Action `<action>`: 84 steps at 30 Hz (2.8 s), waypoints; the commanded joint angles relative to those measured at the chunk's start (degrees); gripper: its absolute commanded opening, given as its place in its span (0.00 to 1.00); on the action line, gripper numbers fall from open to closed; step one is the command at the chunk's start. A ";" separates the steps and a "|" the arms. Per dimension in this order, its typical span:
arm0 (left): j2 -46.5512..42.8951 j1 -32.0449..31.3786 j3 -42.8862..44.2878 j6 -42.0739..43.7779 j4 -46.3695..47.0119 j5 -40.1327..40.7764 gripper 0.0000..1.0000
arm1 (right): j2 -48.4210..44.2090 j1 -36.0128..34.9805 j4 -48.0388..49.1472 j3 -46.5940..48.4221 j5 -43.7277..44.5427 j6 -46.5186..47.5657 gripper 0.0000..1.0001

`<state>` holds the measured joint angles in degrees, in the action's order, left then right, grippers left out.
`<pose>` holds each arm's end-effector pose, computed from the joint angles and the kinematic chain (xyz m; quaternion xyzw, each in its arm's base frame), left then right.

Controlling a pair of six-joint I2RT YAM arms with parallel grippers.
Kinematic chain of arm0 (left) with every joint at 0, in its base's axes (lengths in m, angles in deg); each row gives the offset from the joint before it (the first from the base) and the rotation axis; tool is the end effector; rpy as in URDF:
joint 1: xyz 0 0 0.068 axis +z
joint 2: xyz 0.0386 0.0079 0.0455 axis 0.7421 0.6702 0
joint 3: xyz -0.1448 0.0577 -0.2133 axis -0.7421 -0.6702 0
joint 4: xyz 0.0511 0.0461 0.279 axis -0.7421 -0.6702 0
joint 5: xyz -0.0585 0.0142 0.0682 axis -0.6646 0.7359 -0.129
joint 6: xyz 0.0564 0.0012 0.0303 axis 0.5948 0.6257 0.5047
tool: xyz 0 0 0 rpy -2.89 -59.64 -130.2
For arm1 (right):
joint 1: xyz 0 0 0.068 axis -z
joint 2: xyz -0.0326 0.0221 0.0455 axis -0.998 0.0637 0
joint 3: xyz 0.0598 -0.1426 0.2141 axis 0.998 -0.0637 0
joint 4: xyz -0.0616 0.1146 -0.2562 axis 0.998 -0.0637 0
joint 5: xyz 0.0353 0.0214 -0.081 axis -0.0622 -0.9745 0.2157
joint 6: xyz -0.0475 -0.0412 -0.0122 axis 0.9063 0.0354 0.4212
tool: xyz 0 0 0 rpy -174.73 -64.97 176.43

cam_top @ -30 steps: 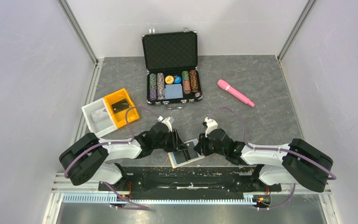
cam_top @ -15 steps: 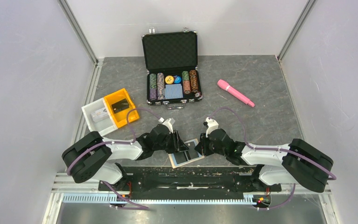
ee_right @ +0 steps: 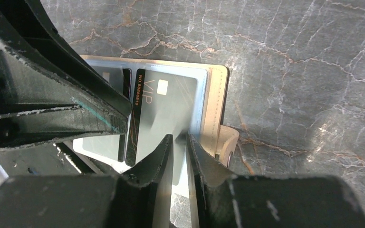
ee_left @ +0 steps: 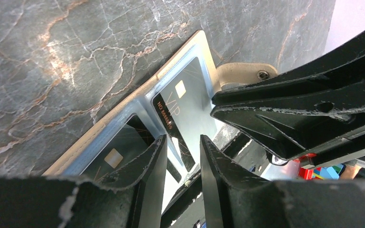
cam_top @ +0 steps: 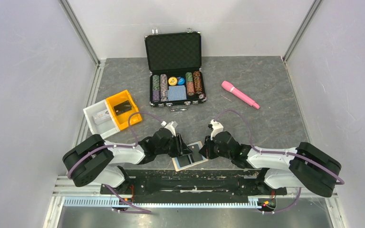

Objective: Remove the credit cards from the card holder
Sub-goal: Remove the credit card from the card holder.

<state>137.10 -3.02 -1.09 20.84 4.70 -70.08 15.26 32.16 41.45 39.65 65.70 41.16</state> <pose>0.1583 -0.2096 0.0847 -0.0193 0.8882 -0.4170 0.1917 0.1461 0.2008 0.0951 -0.1245 0.8847 0.3155 0.3199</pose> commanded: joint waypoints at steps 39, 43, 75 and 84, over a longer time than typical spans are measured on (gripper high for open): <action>-1.87 -1.45 -1.01 -1.78 0.00 1.40 0.36 | 3.56 -0.03 4.24 -0.94 -4.82 -2.44 0.17; -2.18 -1.45 -1.20 -2.51 -0.27 1.40 0.22 | 3.44 0.05 3.51 -1.18 -3.38 -2.46 0.17; -7.78 -0.06 1.99 2.38 -3.94 -3.21 0.02 | -6.90 8.63 2.71 -0.03 -14.97 11.92 0.36; -7.43 2.00 -0.64 -0.72 3.71 -6.38 0.02 | -7.10 12.56 13.42 -5.32 -26.57 7.08 0.39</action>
<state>129.98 -2.19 -0.94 20.16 1.16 -73.60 8.95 43.65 46.94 37.20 46.62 49.99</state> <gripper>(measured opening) 0.029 0.388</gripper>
